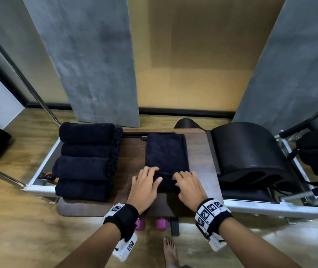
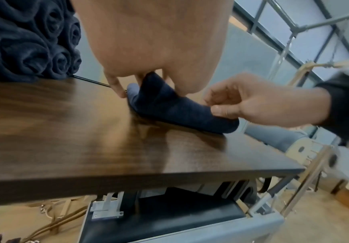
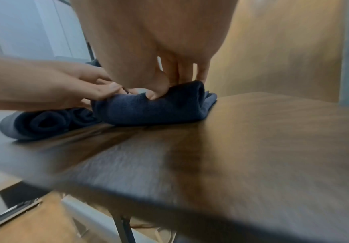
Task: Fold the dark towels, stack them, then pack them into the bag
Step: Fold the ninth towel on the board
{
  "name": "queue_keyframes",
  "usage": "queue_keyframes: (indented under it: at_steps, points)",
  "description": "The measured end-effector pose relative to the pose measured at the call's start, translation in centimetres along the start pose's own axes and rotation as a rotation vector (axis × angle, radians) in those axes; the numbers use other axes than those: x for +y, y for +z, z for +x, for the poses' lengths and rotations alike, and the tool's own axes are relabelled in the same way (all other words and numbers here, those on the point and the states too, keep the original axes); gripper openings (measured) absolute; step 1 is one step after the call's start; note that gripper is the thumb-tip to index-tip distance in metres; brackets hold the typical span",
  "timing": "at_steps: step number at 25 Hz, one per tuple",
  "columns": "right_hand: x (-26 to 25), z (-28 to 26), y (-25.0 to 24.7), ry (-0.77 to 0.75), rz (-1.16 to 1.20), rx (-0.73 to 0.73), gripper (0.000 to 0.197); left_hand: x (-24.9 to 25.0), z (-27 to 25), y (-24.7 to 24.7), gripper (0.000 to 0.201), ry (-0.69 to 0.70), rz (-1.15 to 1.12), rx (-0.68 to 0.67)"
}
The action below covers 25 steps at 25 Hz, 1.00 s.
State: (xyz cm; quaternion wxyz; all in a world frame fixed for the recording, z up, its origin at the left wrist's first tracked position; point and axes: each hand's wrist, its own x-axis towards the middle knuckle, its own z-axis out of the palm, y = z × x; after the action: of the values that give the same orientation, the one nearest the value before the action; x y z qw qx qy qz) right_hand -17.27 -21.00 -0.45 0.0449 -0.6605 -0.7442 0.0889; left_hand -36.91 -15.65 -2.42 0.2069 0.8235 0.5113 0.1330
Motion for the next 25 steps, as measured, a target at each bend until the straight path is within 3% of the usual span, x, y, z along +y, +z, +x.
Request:
queue_keyframes:
  at_steps: [2, 3, 6, 8, 10, 11, 12, 14, 18, 20, 23, 25]
  points:
    - [0.6, 1.3, -0.6, 0.05, 0.083, -0.047, 0.044, -0.4, -0.3, 0.0, 0.053, 0.073, 0.095, 0.008]
    - [0.9, 1.9, -0.9, 0.074, 0.127, -0.069, 0.046, -0.5, -0.2, -0.2, 0.054, 0.088, 0.141, -0.004]
    - [1.5, 3.1, -1.3, 0.108, 0.263, -0.095, 0.057, -0.4, 1.1, -0.5, 0.031, 0.079, 0.179, -0.036]
    - [2.0, 3.1, -0.8, 0.084, 0.305, -0.021, 0.056, -0.2, 2.1, -0.4, 0.024, 0.04, 0.164, -0.028]
    - [2.4, 2.7, -0.4, -0.004, 0.248, 0.152, 0.032, -0.1, 3.2, -0.2, 0.027, -0.024, 0.141, -0.001]
    - [2.6, 2.5, -0.3, -0.063, 0.181, 0.201, 0.03, -0.1, 3.7, -0.1, 0.029, -0.059, 0.137, 0.016]
    - [2.7, 2.4, -0.2, -0.115, 0.096, 0.2, 0.041, -0.1, 4.1, 0.0, 0.031, -0.09, 0.142, 0.027]
    - [3.1, 2.5, -0.1, -0.172, 0.016, 0.16, 0.053, 0.0, 4.8, 0.0, 0.034, -0.113, 0.157, 0.024]
    - [3.5, 4.5, -0.8, -0.199, 0.073, 0.069, 0.032, -0.3, 5.2, -0.2, 0.026, -0.04, 0.148, 0.031]
    - [3.7, 5.7, -1.3, -0.162, 0.137, 0.017, 0.028, -0.7, 5.1, -0.1, 0.029, -0.002, 0.171, 0.038]
    - [4.3, 7.7, -2.2, -0.06, 0.21, -0.11, 0.028, -1.7, 5.2, -0.1, 0.049, 0.024, 0.231, -0.06]
    - [4.6, 8.7, -2.3, -0.023, 0.243, -0.185, 0.03, -2.0, 5.6, -0.3, 0.046, 0.006, 0.232, -0.081]
